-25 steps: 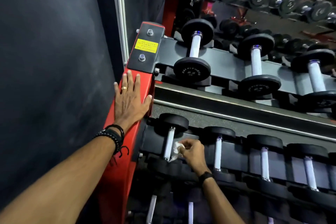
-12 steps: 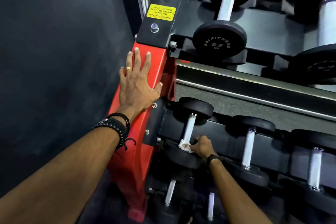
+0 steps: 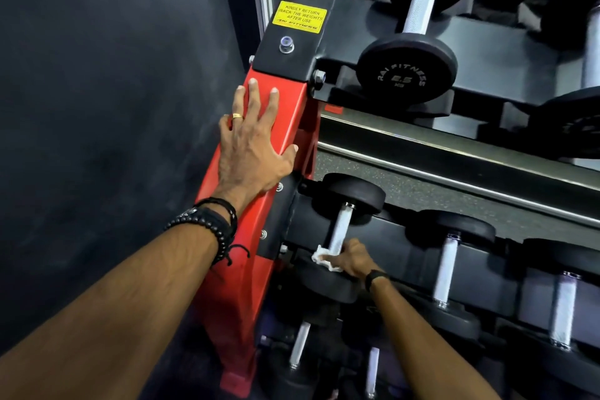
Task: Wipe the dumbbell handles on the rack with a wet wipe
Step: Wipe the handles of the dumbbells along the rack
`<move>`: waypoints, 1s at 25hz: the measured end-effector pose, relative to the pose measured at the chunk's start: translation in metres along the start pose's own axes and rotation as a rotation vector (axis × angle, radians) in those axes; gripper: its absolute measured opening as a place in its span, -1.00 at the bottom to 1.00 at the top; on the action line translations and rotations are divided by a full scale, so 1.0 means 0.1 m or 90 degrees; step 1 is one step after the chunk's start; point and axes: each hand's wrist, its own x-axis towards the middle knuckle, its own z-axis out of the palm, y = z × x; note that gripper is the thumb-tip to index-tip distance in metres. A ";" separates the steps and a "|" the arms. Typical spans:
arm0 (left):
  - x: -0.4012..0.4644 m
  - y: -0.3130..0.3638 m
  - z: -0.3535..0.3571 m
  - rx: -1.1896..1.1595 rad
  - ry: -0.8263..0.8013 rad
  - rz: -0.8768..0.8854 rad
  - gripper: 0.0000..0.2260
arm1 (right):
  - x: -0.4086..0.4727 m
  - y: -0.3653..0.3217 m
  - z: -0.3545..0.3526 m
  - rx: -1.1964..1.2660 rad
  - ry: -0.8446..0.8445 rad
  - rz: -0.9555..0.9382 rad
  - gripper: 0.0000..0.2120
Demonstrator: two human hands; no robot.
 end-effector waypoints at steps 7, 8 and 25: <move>0.00 0.00 -0.01 -0.009 -0.005 -0.002 -0.15 | -0.03 0.00 -0.06 -0.017 -0.020 -0.018 -0.74; 0.00 0.00 -0.01 -0.008 -0.004 -0.005 -0.15 | -0.02 0.04 -0.04 -0.025 0.000 -0.026 -0.69; -0.01 0.02 0.00 -0.001 0.001 -0.012 -0.17 | 0.05 -0.02 0.09 -0.123 0.128 0.029 -0.76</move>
